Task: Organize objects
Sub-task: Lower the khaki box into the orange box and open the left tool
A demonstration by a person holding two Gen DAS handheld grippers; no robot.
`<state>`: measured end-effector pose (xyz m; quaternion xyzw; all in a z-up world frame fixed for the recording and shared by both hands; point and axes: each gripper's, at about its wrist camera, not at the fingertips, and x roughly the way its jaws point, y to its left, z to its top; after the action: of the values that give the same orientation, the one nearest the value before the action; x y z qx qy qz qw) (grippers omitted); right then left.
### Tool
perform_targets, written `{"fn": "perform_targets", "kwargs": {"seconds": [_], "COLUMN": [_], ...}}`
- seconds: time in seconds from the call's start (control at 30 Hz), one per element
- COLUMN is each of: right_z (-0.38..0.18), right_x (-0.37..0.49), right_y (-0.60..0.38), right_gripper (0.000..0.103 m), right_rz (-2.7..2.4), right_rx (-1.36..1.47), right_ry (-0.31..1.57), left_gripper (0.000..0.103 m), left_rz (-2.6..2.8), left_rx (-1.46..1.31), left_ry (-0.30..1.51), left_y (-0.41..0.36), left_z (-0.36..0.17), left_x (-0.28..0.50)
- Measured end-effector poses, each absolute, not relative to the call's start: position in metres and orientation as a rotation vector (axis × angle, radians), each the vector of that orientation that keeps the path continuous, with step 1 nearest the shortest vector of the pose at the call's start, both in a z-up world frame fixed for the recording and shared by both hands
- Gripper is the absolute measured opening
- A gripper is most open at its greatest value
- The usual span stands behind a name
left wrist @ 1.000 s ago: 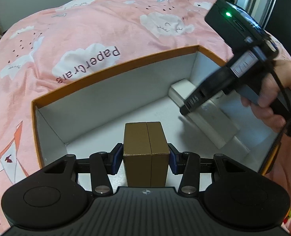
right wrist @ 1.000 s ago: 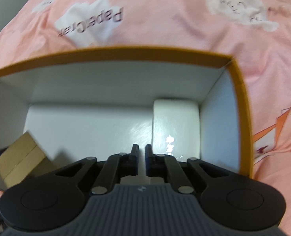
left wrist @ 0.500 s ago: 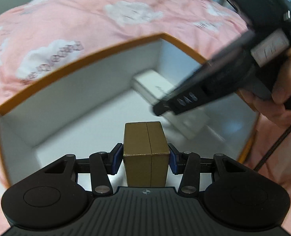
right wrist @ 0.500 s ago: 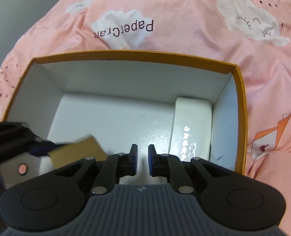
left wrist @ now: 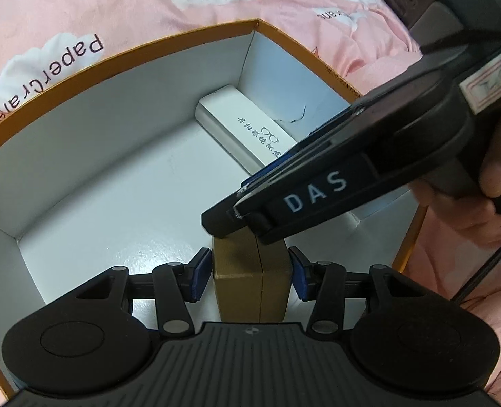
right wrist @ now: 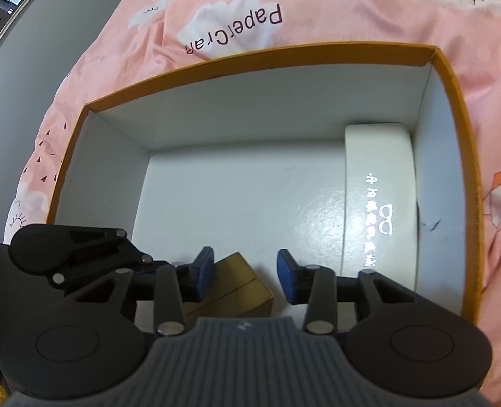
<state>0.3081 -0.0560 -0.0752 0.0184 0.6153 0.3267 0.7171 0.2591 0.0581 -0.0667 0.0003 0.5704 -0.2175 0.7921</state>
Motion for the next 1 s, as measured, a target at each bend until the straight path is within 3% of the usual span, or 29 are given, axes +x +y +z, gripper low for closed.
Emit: {"fn": "perform_targets", "kwargs": {"seconds": [0.27,0.5,0.57,0.6,1.0], "right_z": [-0.081,-0.075,-0.076,-0.076,-0.078], "right_x": [0.302,0.296,0.292,0.291,0.288], "right_y": [-0.047,-0.031,-0.024,-0.023,-0.041], "right_gripper": [0.043,0.042,0.031,0.031,0.030], "right_rz": [0.731,0.765,0.744,0.739,0.608], "right_rx": [0.017,-0.029,-0.091,-0.110,-0.309], "right_ry": [1.425,1.417,1.427,1.430,1.452], "left_gripper": [0.060,0.038,0.035,0.034,0.033], "left_rz": [-0.495,-0.386,-0.356,-0.349,-0.358], "left_rx": [-0.088,-0.145,-0.182,-0.203,-0.381], "left_ry": [1.237,1.230,1.239,1.245,1.310], "left_y": [0.080,0.100,0.104,0.105,0.092], "left_z": [-0.054,-0.043,-0.042,-0.045,-0.072], "left_x": [0.246,0.230,0.230,0.230,0.247]}}
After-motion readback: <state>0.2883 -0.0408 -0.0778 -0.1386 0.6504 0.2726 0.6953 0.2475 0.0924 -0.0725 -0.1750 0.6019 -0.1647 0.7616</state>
